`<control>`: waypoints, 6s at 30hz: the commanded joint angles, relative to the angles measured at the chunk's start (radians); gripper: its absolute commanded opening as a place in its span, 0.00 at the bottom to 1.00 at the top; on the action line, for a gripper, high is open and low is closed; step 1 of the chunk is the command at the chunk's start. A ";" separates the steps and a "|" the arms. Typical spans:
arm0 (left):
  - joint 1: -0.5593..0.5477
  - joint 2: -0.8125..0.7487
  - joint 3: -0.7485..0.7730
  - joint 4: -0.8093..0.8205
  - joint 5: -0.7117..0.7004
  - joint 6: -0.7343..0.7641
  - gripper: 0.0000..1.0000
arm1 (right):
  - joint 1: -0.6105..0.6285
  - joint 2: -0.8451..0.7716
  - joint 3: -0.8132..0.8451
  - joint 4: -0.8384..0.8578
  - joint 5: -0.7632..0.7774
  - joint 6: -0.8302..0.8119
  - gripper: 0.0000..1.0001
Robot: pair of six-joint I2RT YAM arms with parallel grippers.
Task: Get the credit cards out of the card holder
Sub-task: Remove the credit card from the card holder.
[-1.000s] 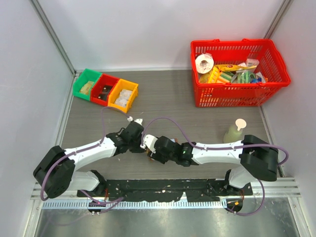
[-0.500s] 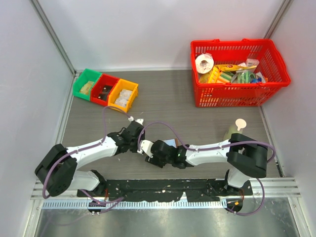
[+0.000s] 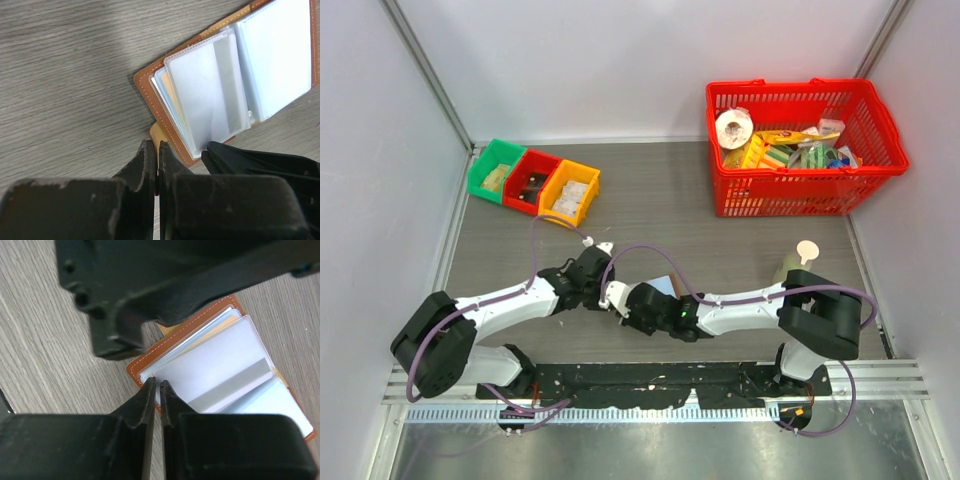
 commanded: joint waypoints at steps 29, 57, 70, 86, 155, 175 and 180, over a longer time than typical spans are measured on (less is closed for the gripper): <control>0.003 -0.188 -0.066 0.060 -0.202 -0.137 0.65 | -0.222 -0.160 -0.064 0.107 -0.031 0.340 0.51; 0.088 0.168 0.087 0.253 -0.009 -0.088 0.52 | -0.319 -0.070 -0.109 0.115 -0.136 0.415 0.36; 0.088 0.137 0.082 0.282 0.062 -0.172 0.45 | -0.315 -0.022 -0.075 0.057 -0.169 0.406 0.30; 0.088 0.051 0.037 0.318 0.087 -0.241 0.60 | -0.317 -0.038 -0.076 0.051 -0.165 0.415 0.30; 0.086 -0.065 -0.267 0.818 0.195 -0.582 0.46 | -0.277 -0.010 0.033 0.010 -0.239 0.506 0.58; 0.053 -0.328 -0.244 0.225 0.050 -0.301 0.72 | -0.176 -0.033 0.244 -0.319 0.067 0.424 0.75; 0.052 -0.273 -0.270 0.319 0.065 -0.298 0.57 | -0.154 0.005 0.266 -0.325 0.088 0.449 0.75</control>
